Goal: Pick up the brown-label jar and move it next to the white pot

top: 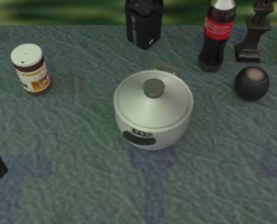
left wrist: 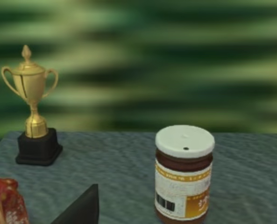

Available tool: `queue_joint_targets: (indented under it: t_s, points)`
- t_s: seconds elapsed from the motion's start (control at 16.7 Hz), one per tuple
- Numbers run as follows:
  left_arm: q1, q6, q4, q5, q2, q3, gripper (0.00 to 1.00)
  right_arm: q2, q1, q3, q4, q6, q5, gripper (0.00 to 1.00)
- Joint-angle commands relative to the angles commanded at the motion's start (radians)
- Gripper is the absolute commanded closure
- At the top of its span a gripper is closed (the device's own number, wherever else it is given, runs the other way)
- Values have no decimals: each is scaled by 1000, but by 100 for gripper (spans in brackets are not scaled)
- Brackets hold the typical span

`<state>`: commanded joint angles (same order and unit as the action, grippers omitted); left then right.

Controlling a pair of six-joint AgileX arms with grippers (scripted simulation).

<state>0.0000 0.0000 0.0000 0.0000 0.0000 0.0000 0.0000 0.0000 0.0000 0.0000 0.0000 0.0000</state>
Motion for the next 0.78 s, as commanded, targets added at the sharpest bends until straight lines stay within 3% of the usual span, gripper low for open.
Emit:
queue_joint_targets:
  t_s: [0.36, 0.78]
  points:
    - [2, 29, -48, -1, 84, 94, 0, 0, 0, 0, 0, 0, 0, 0]
    - [-5, 184, -315, 16, 544, 582, 0, 0, 0, 0, 0, 0, 0, 0]
